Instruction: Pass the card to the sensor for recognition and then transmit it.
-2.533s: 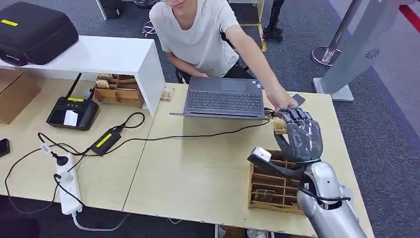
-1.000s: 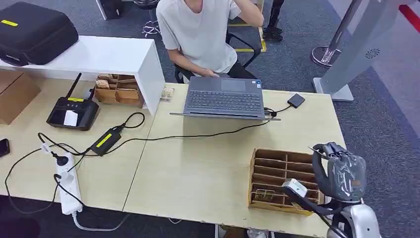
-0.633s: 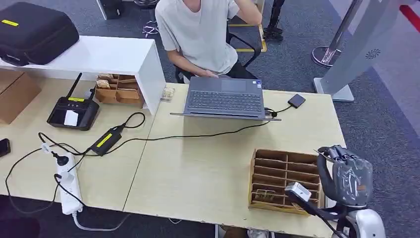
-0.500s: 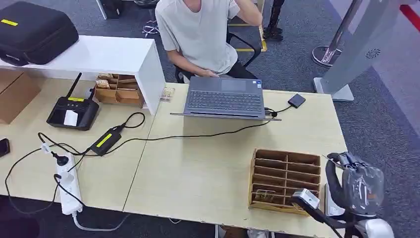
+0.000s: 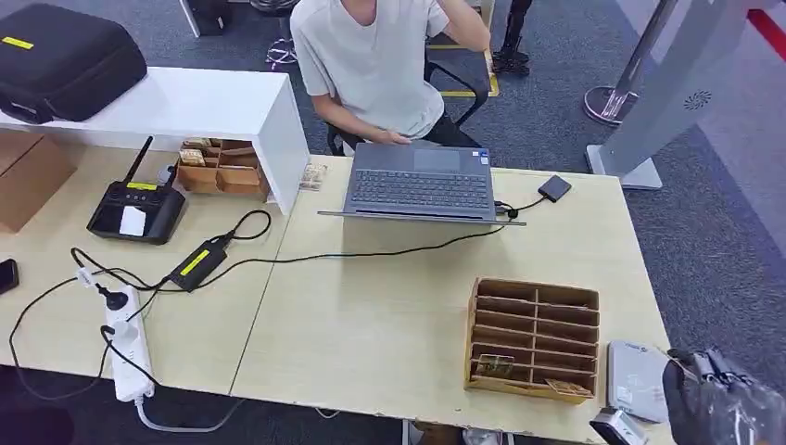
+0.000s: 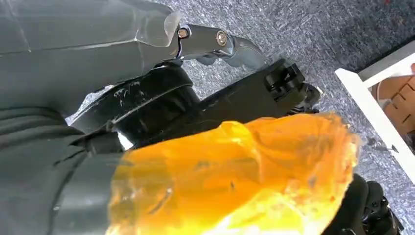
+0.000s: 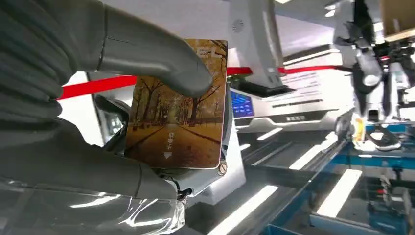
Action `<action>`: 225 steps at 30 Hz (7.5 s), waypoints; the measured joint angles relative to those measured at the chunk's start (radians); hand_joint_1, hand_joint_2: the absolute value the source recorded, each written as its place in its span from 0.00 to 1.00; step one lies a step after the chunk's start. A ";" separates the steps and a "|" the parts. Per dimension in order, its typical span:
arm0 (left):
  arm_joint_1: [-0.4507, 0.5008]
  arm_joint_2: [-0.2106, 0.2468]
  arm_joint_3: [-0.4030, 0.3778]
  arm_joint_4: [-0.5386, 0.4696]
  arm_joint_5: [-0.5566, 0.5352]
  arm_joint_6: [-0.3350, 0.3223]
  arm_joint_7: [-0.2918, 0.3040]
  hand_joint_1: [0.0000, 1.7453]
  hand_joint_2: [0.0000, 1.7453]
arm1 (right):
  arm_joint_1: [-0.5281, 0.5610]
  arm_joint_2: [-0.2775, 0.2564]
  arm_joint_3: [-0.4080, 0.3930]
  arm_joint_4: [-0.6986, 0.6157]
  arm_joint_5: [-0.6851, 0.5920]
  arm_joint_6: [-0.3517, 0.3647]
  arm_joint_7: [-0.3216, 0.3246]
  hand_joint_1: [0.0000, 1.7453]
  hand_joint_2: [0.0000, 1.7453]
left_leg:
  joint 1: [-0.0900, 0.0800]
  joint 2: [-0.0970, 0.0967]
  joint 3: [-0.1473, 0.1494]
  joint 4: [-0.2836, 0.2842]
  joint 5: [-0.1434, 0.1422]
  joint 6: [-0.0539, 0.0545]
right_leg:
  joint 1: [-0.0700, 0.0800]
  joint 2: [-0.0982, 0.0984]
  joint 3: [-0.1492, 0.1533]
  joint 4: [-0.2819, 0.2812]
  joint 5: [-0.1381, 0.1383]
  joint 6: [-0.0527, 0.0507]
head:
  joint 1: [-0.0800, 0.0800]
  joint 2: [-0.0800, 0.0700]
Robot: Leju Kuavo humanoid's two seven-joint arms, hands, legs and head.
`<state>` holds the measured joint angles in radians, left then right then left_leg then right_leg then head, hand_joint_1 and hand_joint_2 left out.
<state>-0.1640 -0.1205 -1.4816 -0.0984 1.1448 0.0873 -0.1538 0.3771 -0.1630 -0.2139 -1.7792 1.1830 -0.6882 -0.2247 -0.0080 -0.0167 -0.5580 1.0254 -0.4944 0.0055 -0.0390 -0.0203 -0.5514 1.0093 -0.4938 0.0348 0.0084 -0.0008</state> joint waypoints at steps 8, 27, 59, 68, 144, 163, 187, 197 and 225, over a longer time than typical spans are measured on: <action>0.001 -0.003 0.000 0.000 0.007 0.011 0.000 0.00 0.00 | 0.018 0.113 -0.145 0.038 -0.027 0.024 -0.136 1.00 1.00 | 0.000 0.000 0.000 0.000 0.000 0.000 | 0.000 0.001 0.000 0.000 0.000 0.000 | 0.000 0.000; 0.002 -0.004 0.000 0.000 0.007 0.013 -0.003 0.00 0.00 | -0.040 0.264 -0.245 0.258 0.005 0.017 -0.246 1.00 1.00 | 0.000 0.001 0.000 0.000 0.000 0.000 | 0.000 0.001 0.000 0.000 0.000 0.000 | 0.000 0.000; 0.000 -0.004 0.000 0.000 -0.008 0.012 0.020 0.00 0.00 | -0.152 0.366 -0.203 0.402 0.087 -0.003 -0.286 1.00 1.00 | 0.000 0.001 0.000 0.000 0.000 0.000 | 0.000 0.001 0.001 0.001 0.000 0.000 | 0.000 0.000; -0.001 -0.004 0.000 0.000 -0.006 0.011 0.029 0.00 0.00 | -0.159 0.367 -0.203 0.397 0.089 -0.003 -0.282 1.00 1.00 | 0.000 0.001 0.000 0.000 0.000 0.000 | 0.000 0.001 0.001 0.001 0.000 0.000 | 0.000 0.000; -0.013 -0.009 0.000 0.000 0.005 0.008 0.068 0.00 0.00 | -0.405 0.380 -0.662 0.562 0.314 -0.003 -0.376 1.00 1.00 | 0.000 0.001 0.000 0.000 0.000 0.000 | 0.000 0.001 0.000 0.001 0.000 0.000 | 0.000 0.000; -0.013 -0.009 0.000 0.000 0.016 0.007 0.067 0.00 0.00 | -0.394 0.378 -0.620 0.642 0.363 -0.015 -0.254 1.00 1.00 | 0.000 0.002 0.001 0.000 0.000 0.000 | 0.000 0.002 0.001 0.000 0.000 0.000 | 0.000 0.000; -0.011 -0.009 0.000 0.000 -0.035 0.008 0.037 0.00 0.00 | -0.455 0.345 -0.556 0.391 0.179 -0.019 -0.439 1.00 1.00 | 0.000 0.001 0.000 0.000 0.001 0.000 | 0.000 0.001 0.001 0.001 0.001 0.000 | 0.000 0.000; -0.011 -0.009 0.000 0.000 -0.036 0.008 0.037 0.00 0.00 | -0.463 0.343 -0.551 0.352 0.174 -0.018 -0.439 1.00 1.00 | 0.000 0.001 0.000 0.000 0.001 0.000 | 0.000 0.001 0.000 0.001 0.001 0.000 | 0.000 0.000; -0.024 -0.009 0.000 0.000 -0.185 -0.056 0.071 0.00 0.00 | -1.078 0.024 0.719 0.948 0.390 -0.010 0.472 1.00 1.00 | 0.000 -0.005 -0.007 0.000 0.010 -0.003 | 0.000 -0.004 -0.006 0.005 0.006 -0.003 | 0.002 0.000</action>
<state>-0.1881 -0.1297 -1.4820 -0.0984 0.9594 0.0313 -0.0824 -0.7006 -0.1392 0.5048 -0.8308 1.5732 -0.6981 0.2472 -0.0080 -0.0212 -0.5651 1.0256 -0.4842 0.0026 -0.0388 -0.0244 -0.5577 1.0140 -0.4876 0.0322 0.0099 -0.0008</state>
